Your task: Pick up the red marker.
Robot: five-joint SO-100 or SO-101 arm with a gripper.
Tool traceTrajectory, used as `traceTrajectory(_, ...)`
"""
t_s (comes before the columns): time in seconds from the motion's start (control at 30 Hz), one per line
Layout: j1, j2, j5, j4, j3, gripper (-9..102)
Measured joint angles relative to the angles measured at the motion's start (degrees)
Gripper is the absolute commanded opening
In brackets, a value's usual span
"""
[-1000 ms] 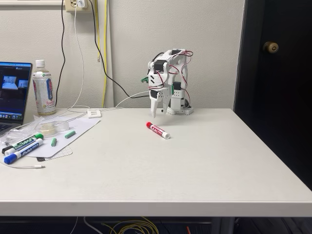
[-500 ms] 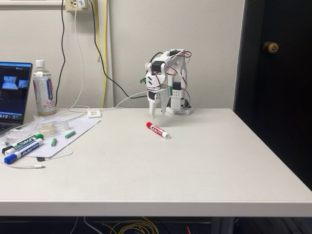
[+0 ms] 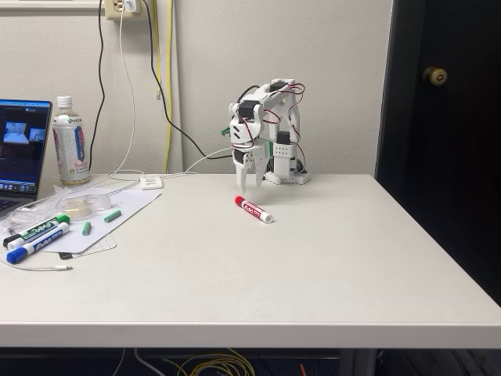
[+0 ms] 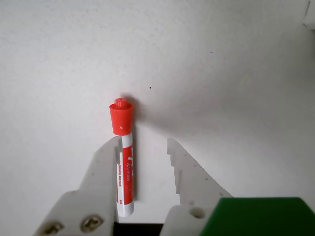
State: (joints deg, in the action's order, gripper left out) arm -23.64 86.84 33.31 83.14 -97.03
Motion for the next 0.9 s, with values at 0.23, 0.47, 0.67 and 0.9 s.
traceTrajectory(0.23,1.05,-2.37,2.46,-0.44,0.18,21)
traceTrajectory(0.47,2.02,-5.19,5.19,-1.23,0.18,21)
traceTrajectory(0.67,2.20,-5.98,5.27,-1.76,0.18,21)
traceTrajectory(0.9,2.72,-5.98,5.63,-0.62,2.29,21)
